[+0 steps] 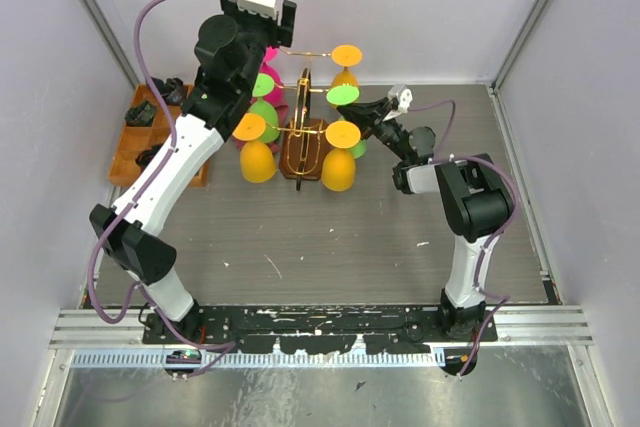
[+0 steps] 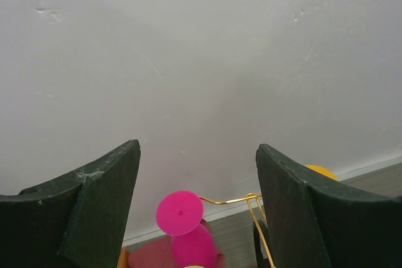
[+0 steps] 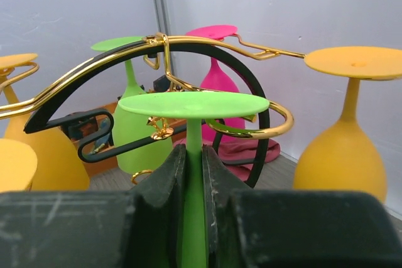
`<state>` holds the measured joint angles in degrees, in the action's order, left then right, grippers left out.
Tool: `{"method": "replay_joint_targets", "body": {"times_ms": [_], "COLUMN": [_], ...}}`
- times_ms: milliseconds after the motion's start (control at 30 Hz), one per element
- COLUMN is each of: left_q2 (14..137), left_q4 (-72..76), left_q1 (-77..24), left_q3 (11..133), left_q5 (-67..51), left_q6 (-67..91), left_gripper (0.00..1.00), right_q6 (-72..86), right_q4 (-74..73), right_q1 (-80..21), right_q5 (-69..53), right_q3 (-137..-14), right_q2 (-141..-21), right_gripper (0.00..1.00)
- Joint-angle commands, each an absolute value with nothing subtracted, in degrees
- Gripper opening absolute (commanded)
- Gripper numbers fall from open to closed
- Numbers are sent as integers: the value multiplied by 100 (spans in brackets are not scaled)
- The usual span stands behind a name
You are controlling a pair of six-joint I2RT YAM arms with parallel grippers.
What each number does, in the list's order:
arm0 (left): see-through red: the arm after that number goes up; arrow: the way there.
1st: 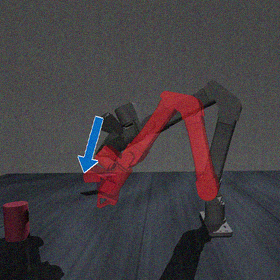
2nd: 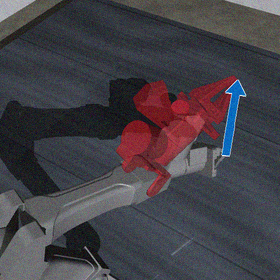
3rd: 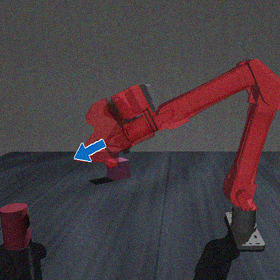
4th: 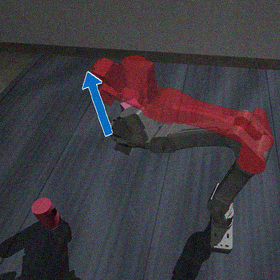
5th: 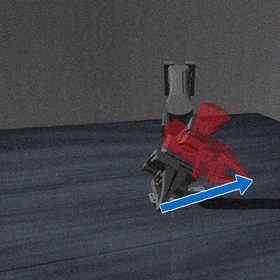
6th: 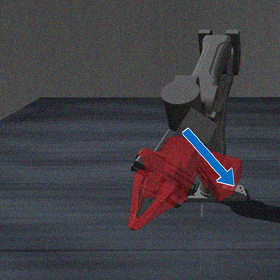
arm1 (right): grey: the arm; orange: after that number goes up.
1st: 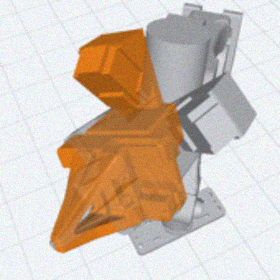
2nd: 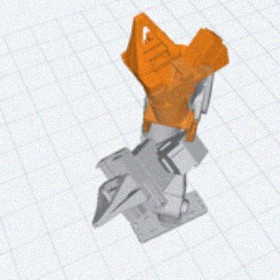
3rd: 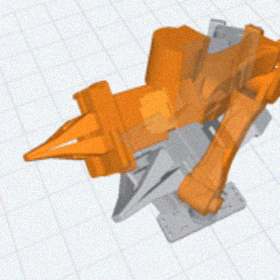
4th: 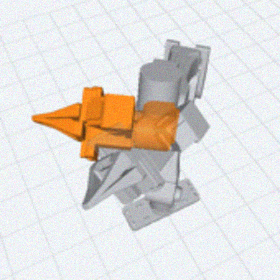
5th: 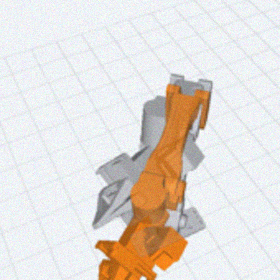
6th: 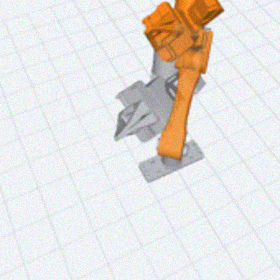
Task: Place the wine glass upside down on the wine glass rack
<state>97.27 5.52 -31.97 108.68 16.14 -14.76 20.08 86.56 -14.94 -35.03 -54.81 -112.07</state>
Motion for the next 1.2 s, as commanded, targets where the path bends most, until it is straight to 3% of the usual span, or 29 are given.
{"method": "replay_joint_targets", "body": {"times_ms": [0, 500, 833, 1167], "left_q2": [9780, 9773, 9819, 9802], "left_q4": [711, 746, 781, 783], "left_q1": [-3160, -3156, -3147, -3131], "left_q3": [11015, 10988, 10991, 10966], "left_q5": [1688, 1695, 1688, 1661], "left_q6": [-1627, -1790, -1828, -1811], "left_gripper": [81, 82, 82, 83], "right_q6": [2021, 1713, 1316, 1249], "right_q4": [9619, 9726, 9734, 9727], "right_q1": [-1601, -1725, -1572, -1545], "right_q5": [-3386, -2603, -2121, -2415], "right_q3": [-5791, -6332, -5687, -5222], "right_q2": [-11340, -11936, -11563, -11250], "right_gripper": [1, 1, 1, 1]}}
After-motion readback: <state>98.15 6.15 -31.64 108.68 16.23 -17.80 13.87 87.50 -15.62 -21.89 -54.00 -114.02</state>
